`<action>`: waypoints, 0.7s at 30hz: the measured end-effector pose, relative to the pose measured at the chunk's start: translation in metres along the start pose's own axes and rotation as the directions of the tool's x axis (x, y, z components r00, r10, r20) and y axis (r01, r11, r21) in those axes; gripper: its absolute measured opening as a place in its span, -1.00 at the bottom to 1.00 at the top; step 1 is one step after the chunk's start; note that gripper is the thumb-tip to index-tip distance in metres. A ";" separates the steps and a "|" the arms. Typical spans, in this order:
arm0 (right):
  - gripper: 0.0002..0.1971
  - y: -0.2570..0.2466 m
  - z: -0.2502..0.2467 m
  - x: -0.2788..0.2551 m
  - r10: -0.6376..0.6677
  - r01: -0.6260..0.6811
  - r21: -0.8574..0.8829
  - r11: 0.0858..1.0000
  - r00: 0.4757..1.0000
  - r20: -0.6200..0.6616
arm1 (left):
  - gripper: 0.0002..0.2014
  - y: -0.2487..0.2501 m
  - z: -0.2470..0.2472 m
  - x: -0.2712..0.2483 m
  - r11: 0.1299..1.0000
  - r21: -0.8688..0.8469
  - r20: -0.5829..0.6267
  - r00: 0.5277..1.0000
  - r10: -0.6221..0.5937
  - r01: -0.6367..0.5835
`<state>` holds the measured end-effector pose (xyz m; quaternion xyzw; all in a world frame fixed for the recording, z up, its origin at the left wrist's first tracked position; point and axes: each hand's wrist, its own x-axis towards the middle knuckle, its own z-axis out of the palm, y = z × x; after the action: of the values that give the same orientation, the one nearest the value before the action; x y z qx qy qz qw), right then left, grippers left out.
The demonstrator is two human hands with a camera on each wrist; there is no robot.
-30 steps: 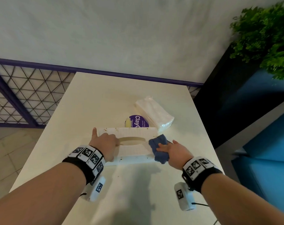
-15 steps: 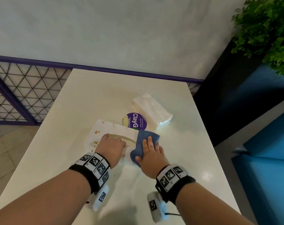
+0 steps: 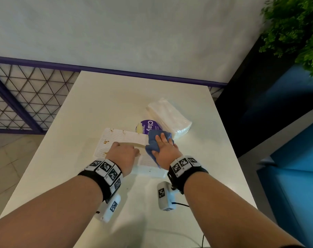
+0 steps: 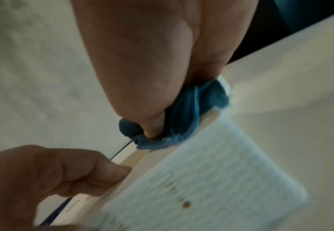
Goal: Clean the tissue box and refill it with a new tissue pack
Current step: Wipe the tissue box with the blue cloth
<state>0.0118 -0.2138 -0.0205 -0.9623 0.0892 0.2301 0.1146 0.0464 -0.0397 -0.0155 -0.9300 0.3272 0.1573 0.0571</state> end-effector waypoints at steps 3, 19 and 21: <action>-0.30 -0.017 0.014 -0.020 -0.023 0.025 0.050 0.998 0.998 -0.051 | -0.60 0.000 0.001 0.000 1.000 0.011 -0.025 1.000 0.006 -0.006; -0.38 -0.003 0.029 -0.047 -0.105 0.105 0.003 0.994 0.994 -0.018 | -0.65 0.000 0.005 0.001 1.000 0.004 -0.051 0.999 0.018 -0.018; -0.36 0.003 0.022 -0.040 -0.078 0.078 0.007 0.997 0.997 -0.028 | -0.61 0.000 0.006 0.000 1.000 -0.014 -0.051 0.999 0.015 -0.015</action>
<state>-0.0334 -0.2062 -0.0217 -0.9677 0.0541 0.2115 0.1263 0.0450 -0.0386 -0.0211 -0.9316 0.3344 0.1362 0.0410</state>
